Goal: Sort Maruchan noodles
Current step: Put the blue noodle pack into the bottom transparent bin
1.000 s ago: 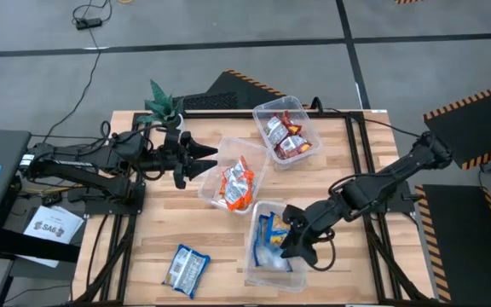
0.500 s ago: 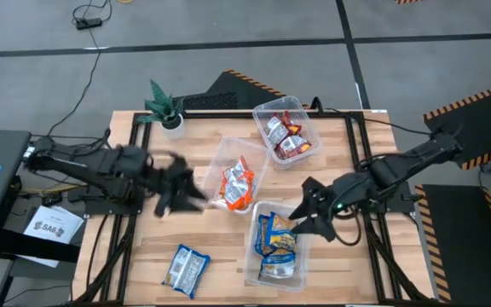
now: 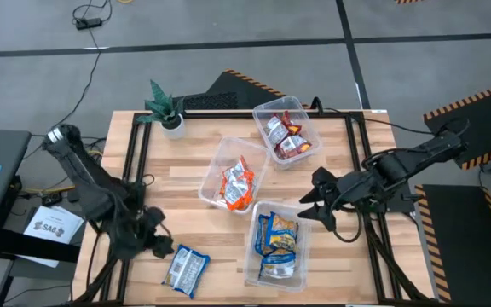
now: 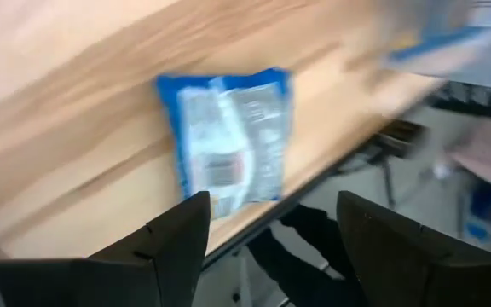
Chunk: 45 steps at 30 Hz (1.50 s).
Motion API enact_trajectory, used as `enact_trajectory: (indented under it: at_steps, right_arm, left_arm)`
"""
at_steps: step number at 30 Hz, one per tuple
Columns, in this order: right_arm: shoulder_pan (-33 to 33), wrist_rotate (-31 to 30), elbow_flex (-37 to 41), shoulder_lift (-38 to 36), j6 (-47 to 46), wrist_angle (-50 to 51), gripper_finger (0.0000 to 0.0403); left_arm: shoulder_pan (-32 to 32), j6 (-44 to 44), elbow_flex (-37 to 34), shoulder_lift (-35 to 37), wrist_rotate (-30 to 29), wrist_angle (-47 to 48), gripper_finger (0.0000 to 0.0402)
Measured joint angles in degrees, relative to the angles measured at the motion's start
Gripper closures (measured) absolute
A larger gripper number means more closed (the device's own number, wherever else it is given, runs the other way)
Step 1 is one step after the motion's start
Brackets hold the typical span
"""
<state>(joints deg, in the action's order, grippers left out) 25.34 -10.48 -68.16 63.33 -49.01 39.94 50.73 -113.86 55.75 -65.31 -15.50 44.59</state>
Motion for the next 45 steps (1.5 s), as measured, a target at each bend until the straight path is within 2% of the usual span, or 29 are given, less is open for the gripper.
enact_trajectory:
  at_steps: [4, 12, 17, 25, 32, 36, 41, 42, 45]
  right_arm:
    - [0.00, 0.00, 0.00, 0.45, 0.00, 1.38, 0.0117]
    - [0.00, 0.00, 0.04, 0.72, 0.00, 2.61, 0.0117]
    - [0.00, 0.00, 0.04, 0.72, -0.02, 3.50, 0.0117]
    - [0.00, 0.02, 0.04, 0.72, -0.02, 3.50, 0.0117]
    - [0.00, 0.02, 0.04, 0.72, -0.04, 3.52, 0.0117]
    - [0.00, 0.00, 0.04, 0.72, -0.09, 3.84, 0.0117]
    - [0.00, 0.00, 0.04, 0.72, -0.09, 4.29, 0.0117]
    - [0.00, 0.00, 0.04, 0.72, -0.09, 4.46, 0.0117]
    - [0.00, 0.00, 0.04, 0.72, -0.07, 4.81, 0.0117]
  left_arm:
    - [1.90, -6.47, 0.00, -6.57, 0.22, -3.38, 0.0159]
    - [1.96, -1.43, 0.00, -18.21, 4.46, -8.21, 0.0159]
    - [1.94, -3.46, 0.00, -23.12, 5.11, -7.12, 0.0159]
    - [0.83, -2.99, -0.02, -28.36, 6.59, -12.16, 0.0159]
    - [-0.64, -1.78, -1.50, -28.59, 5.22, -13.87, 0.0167]
    - [-1.26, -1.24, -3.16, -28.57, 5.70, -15.77, 0.0225]
    - [-1.61, 1.23, -4.14, -28.46, 5.68, -18.78, 0.0367]
    - [-1.63, 1.73, -4.15, -28.32, 5.71, -19.17, 0.0383]
    - [-1.86, 3.91, -4.24, -27.00, 5.74, -19.00, 0.0397]
